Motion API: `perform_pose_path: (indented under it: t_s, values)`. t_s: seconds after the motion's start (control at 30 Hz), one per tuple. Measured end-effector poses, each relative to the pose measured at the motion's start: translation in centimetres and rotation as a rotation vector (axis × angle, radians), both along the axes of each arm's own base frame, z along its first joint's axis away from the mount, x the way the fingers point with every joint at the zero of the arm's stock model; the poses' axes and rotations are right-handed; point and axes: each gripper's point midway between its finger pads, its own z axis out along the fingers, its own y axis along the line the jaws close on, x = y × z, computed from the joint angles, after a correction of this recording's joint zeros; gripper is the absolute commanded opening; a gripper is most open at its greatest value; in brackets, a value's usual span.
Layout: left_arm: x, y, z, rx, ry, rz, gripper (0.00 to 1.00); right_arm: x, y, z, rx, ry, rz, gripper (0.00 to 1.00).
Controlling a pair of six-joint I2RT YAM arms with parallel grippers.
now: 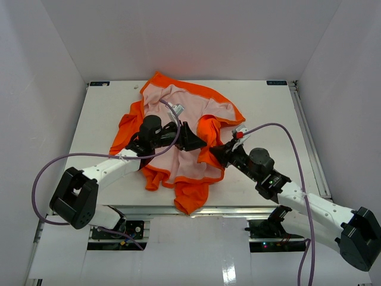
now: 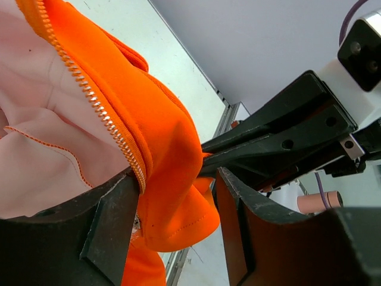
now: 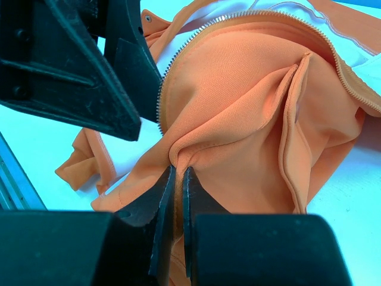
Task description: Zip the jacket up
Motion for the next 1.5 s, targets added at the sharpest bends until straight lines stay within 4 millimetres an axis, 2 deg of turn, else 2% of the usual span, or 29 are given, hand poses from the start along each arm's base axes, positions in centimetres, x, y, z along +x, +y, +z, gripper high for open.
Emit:
perform_pose_path:
  t_s: [0.2,0.43,0.73,0.97,1.03,1.07,1.13,1.23,1.4,1.5]
  values:
    - [-1.1,0.6,-0.2,-0.002,-0.013,-0.015,0.7,-0.3,-0.2,-0.2,0.003,0.003,0.023,0.08]
    - [-1.9,0.7,-2.1,0.005,0.036,-0.035,0.75,-0.9,0.1,-0.5,0.003,0.01,0.071,0.08]
    - [-2.2,0.6,-2.6,-0.011,0.042,-0.053,0.82,-1.7,0.6,-0.2,0.021,0.005,0.132,0.08]
    - [-1.8,1.0,-3.4,0.021,0.044,-0.024,0.84,-2.5,1.1,0.1,0.04,0.011,0.19,0.08]
    - [-1.7,1.2,-3.5,0.027,0.04,-0.017,0.76,-2.6,1.1,0.2,0.044,0.013,0.2,0.08]
    - [-1.7,1.3,-3.4,0.027,0.037,-0.015,0.65,-2.6,1.1,0.3,0.046,0.013,0.204,0.08]
    - [-1.7,1.5,-3.1,0.017,0.027,-0.02,0.52,-2.7,1.0,0.4,0.05,0.01,0.209,0.08]
    - [-2.0,1.7,-2.9,-0.007,0.018,-0.039,0.41,-2.7,0.9,0.8,0.059,0.003,0.212,0.08]
    - [-3.2,2.3,-3.3,-0.049,0.043,-0.081,0.39,-2.6,0.7,0.9,0.065,0.001,0.219,0.08]
    - [-4.0,2.3,-2.5,-0.092,0.044,-0.127,0.39,-2.6,0.9,0.8,0.066,0.007,0.236,0.08]
